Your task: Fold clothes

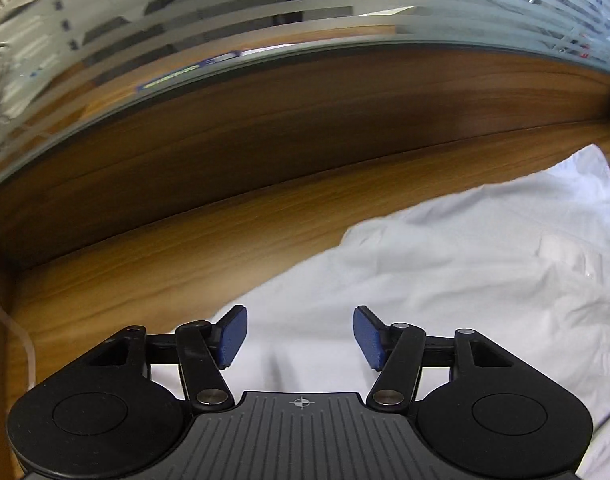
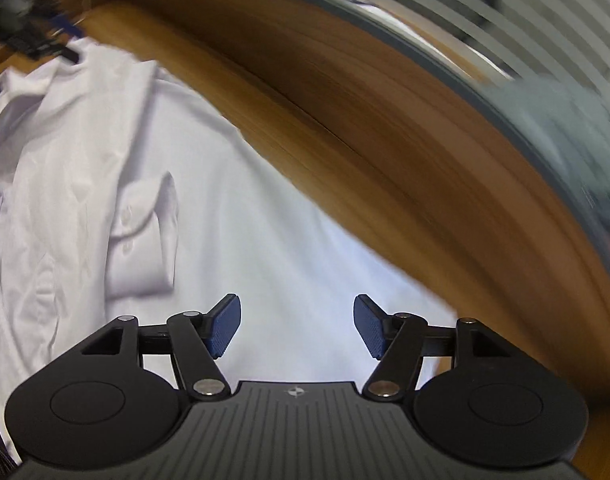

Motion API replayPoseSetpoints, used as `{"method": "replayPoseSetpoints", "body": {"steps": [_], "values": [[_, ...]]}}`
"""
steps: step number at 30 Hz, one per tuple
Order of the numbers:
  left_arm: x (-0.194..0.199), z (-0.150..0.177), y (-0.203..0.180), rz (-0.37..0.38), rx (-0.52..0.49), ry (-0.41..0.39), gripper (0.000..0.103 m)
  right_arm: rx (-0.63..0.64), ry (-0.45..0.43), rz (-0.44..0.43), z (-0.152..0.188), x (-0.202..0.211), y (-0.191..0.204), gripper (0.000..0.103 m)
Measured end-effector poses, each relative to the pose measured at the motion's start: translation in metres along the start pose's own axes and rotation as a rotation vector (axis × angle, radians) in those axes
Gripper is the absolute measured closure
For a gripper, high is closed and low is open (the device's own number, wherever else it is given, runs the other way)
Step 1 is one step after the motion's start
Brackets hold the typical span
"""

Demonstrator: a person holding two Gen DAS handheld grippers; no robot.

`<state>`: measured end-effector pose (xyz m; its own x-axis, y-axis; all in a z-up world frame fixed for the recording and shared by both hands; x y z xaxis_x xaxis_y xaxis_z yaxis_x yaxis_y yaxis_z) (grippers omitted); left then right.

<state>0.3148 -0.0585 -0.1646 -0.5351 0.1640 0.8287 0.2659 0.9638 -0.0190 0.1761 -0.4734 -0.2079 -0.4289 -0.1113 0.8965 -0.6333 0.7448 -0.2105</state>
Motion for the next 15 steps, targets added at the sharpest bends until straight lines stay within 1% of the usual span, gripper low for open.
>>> {"method": "replayPoseSetpoints", "body": {"steps": [4,6,8,11,13,15], "values": [[-0.023,-0.018,-0.016,0.082,0.078,0.001,0.039,0.116,0.041,-0.008,-0.021,-0.031,-0.013,0.034],[-0.031,-0.026,-0.025,0.117,0.104,0.000,0.037,0.125,0.053,-0.032,-0.024,-0.040,-0.021,0.034],[-0.040,-0.031,-0.036,0.141,0.103,0.002,0.035,0.125,0.061,-0.054,-0.026,-0.047,-0.032,0.034],[-0.059,-0.033,-0.044,0.111,0.081,0.032,0.035,0.134,0.080,-0.093,-0.028,-0.057,-0.042,0.034],[-0.071,-0.034,-0.047,0.081,0.059,0.057,0.035,0.157,0.096,-0.107,-0.024,-0.062,-0.046,0.034],[-0.078,-0.032,-0.046,0.065,0.057,0.087,0.035,0.173,0.109,-0.119,-0.019,-0.066,-0.049,0.035]]}}
Point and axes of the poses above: each gripper's, at about its wrist camera, not at the fingertips, and x roughly against the way its jaws point, y to its left, z to its underside, the point moved 9 cm from there along -x, roughly the way its jaws point, and after that the axes turned 10 degrees about x, right-handed, at the moved point
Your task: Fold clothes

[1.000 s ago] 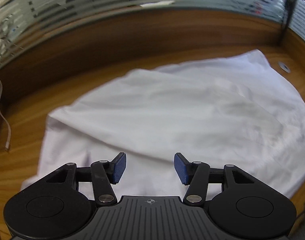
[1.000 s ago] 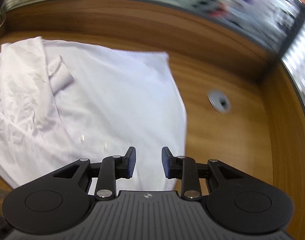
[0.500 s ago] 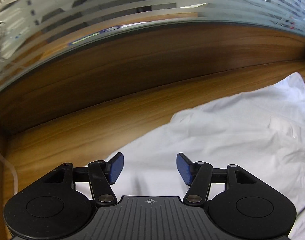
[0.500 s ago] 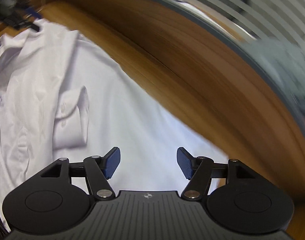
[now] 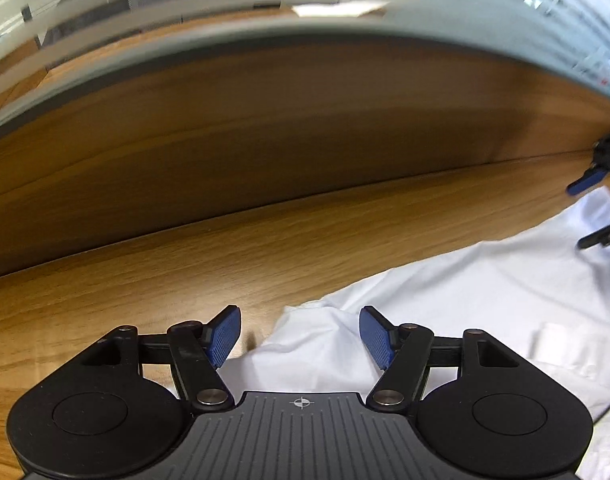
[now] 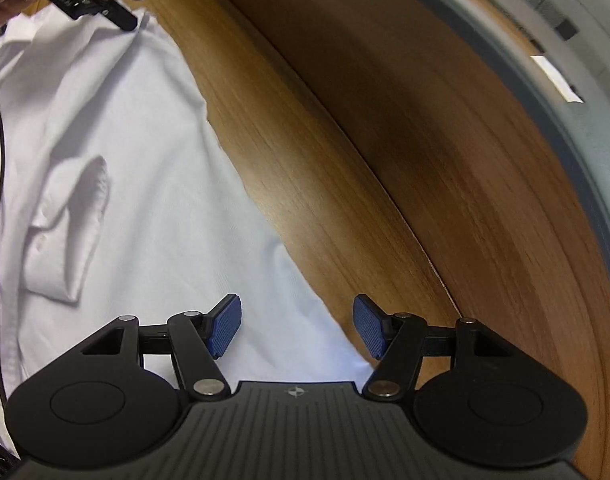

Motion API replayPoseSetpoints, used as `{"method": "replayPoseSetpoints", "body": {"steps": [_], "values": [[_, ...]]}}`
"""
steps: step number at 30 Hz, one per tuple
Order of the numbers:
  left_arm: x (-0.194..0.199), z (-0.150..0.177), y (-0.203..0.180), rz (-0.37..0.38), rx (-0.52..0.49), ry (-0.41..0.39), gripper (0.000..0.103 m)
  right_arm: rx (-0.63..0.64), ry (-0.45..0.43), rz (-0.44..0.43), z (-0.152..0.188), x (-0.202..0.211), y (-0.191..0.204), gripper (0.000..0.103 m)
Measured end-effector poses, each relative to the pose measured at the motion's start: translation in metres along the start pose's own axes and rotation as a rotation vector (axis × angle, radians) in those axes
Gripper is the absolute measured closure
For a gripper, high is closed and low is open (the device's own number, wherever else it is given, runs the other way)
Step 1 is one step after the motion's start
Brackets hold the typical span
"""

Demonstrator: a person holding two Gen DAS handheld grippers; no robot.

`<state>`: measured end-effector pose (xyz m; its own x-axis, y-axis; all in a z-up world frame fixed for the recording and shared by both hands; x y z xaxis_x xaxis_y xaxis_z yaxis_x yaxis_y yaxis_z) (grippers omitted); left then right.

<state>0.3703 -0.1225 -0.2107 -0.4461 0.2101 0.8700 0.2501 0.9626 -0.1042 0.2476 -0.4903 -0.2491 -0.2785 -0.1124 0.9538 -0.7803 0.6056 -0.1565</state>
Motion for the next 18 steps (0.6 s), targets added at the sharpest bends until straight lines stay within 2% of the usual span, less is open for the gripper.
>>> {"method": "replayPoseSetpoints", "body": {"steps": [3,5,6,8,9,10,11,13,18], "values": [[-0.012,0.003,0.000,-0.008,0.015,0.052,0.035,-0.006,0.010,-0.042,0.005,-0.004,-0.006,0.037],[-0.017,0.005,-0.001,-0.006,0.023,0.066,0.041,-0.016,0.029,-0.078,0.008,-0.008,-0.007,0.050],[-0.017,0.006,-0.002,0.000,0.022,0.060,0.044,-0.022,0.021,-0.096,0.008,-0.007,-0.006,0.051],[-0.015,0.008,-0.005,0.011,0.001,0.039,0.066,-0.031,0.014,-0.113,0.009,-0.005,-0.005,0.069],[-0.013,0.009,-0.006,0.008,-0.010,0.030,0.068,-0.034,0.013,-0.121,0.010,-0.003,-0.003,0.076],[-0.011,0.010,-0.006,0.002,-0.017,0.021,0.076,-0.026,0.015,-0.109,0.011,-0.001,-0.002,0.090],[-0.008,0.011,-0.006,-0.005,-0.024,0.012,0.082,-0.017,0.018,-0.098,0.012,0.001,0.000,0.099],[-0.001,0.013,-0.006,-0.013,-0.035,-0.009,0.090,-0.009,0.005,-0.072,0.014,0.009,0.004,0.100],[0.039,0.020,-0.009,-0.014,-0.069,-0.093,0.092,-0.010,-0.039,0.015,0.015,0.043,0.015,0.100]]}}
Point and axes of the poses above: each gripper's, at about its wrist camera, not at the fingertips, and x roughly against the way its jaws point, y to its left, z to its underside, the point moved 9 cm from there along -x, roughly the way its jaws point, and after that the axes turned 10 degrees about x, right-handed, at the moved point
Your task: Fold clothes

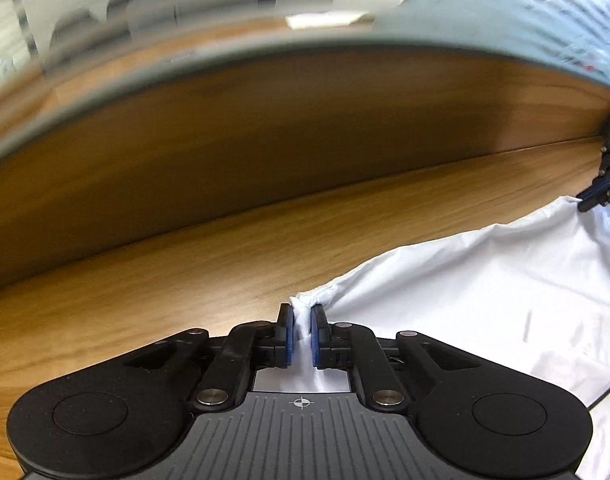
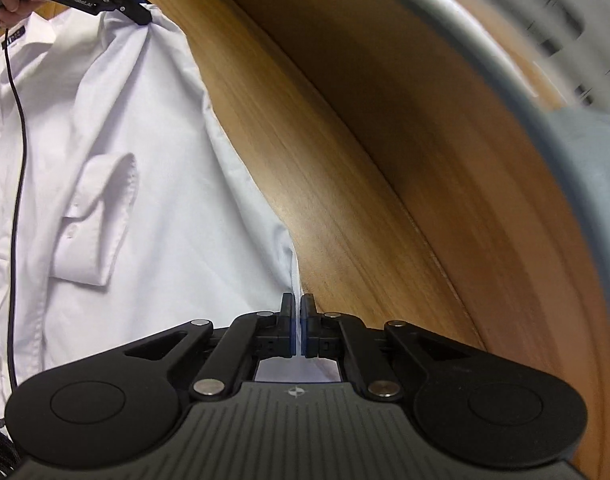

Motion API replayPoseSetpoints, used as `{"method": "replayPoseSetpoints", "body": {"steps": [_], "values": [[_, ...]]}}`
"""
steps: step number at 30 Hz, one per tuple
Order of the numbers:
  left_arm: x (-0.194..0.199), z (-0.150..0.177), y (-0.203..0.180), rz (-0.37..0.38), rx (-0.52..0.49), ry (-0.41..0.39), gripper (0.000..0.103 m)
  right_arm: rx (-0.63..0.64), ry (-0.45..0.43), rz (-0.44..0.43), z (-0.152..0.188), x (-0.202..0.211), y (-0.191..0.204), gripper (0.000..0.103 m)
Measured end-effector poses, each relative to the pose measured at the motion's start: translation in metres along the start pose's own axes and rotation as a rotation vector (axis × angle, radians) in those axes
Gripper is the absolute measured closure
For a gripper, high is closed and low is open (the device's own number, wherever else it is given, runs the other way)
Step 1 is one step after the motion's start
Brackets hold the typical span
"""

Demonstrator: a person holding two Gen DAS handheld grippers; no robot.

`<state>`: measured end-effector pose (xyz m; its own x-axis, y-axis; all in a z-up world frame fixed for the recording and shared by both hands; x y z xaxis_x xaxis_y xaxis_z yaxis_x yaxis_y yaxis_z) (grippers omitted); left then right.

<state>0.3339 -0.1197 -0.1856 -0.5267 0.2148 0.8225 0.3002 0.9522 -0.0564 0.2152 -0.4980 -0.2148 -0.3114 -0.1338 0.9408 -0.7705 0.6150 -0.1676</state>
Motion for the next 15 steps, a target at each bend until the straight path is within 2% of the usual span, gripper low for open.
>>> {"method": "replayPoseSetpoints", "body": {"steps": [3,6,8,9,13,15], "values": [[0.015,0.005,-0.002,0.002,-0.011,-0.018,0.092,-0.025,-0.019,0.071,-0.002,0.017,0.004,0.095],[0.013,0.005,-0.001,0.005,0.008,-0.012,0.092,-0.067,-0.065,0.066,-0.004,0.031,0.018,0.083],[0.012,0.004,-0.002,0.002,0.028,-0.011,0.086,-0.084,-0.087,0.072,-0.006,0.037,0.030,0.072],[0.014,0.002,0.000,-0.005,0.035,-0.013,0.083,-0.093,-0.098,0.075,-0.007,0.040,0.036,0.072],[0.021,-0.003,0.001,-0.014,0.019,-0.048,0.073,-0.152,-0.144,-0.042,-0.016,0.041,0.075,0.072],[0.022,-0.001,-0.002,0.011,0.019,-0.050,0.071,-0.166,-0.153,-0.106,-0.017,0.034,0.090,0.071]]}}
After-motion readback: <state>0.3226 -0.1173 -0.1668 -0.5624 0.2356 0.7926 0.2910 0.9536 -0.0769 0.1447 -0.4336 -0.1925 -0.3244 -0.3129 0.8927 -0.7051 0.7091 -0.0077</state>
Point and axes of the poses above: each gripper's, at about its wrist camera, not at the fingertips, and x roughly against the way its jaws point, y to its left, z to its underside, the point moved 9 cm from there along -x, roughly the way its jaws point, and after that the axes turned 10 degrees about x, right-handed, at the moved point
